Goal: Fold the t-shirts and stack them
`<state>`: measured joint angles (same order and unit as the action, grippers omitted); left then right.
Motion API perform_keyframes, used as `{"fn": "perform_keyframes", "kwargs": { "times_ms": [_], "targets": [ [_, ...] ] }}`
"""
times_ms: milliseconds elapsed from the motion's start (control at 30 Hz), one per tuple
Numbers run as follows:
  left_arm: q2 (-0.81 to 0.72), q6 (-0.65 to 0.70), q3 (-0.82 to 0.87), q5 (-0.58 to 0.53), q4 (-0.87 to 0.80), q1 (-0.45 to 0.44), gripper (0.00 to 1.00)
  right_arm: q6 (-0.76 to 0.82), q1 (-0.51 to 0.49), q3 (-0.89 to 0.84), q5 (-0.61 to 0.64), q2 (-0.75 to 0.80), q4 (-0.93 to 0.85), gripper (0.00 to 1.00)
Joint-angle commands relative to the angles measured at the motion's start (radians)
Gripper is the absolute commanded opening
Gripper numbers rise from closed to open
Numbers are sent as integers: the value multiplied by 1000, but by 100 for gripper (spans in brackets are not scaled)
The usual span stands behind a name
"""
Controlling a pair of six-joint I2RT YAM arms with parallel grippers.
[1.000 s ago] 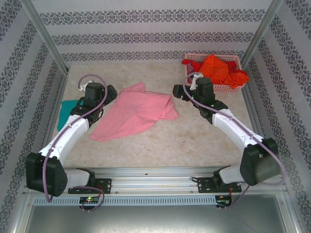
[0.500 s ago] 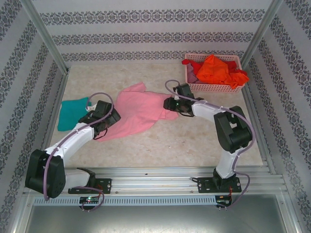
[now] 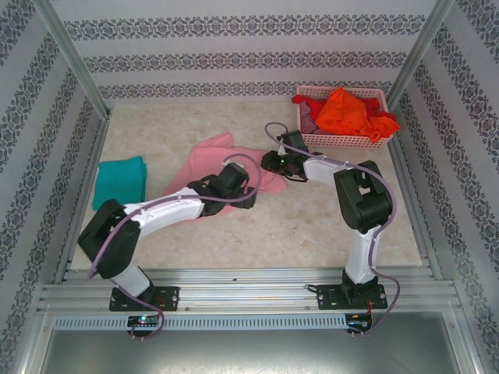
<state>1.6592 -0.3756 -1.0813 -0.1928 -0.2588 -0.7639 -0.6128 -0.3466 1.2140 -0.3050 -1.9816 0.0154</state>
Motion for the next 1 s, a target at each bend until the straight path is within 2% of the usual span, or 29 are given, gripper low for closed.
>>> {"fn": "perform_keyframes", "kwargs": {
  "times_ms": [0,67,233,400,500,667,833,967],
  "targets": [
    [98,270,-89,-79,-82,-34,100,-23,25,-40,-22,21,27,31],
    [161,333,-135,-136,-136,-51,99,-26,31,-53,-28,28,34,31],
    [258,366,-189,-336,-257,-53,92,-31,43,-72,-29,46,46,31],
    [238,314,-147,-388,-273,-27,83,-28,49,-69,-41,50,50,31],
    [208,277,-139,-417,-289,-20,61,-25,47,-62,-52,46,50,31],
    [146,224,-104,-440,-303,-7,37,-28,26,-50,-59,38,56,31],
    [93,182,-52,-454,-312,30,19,-55,-5,-54,-37,53,97,31],
    [28,170,-28,-458,-313,60,5,-74,-32,-100,33,102,152,31]
  ]
}}
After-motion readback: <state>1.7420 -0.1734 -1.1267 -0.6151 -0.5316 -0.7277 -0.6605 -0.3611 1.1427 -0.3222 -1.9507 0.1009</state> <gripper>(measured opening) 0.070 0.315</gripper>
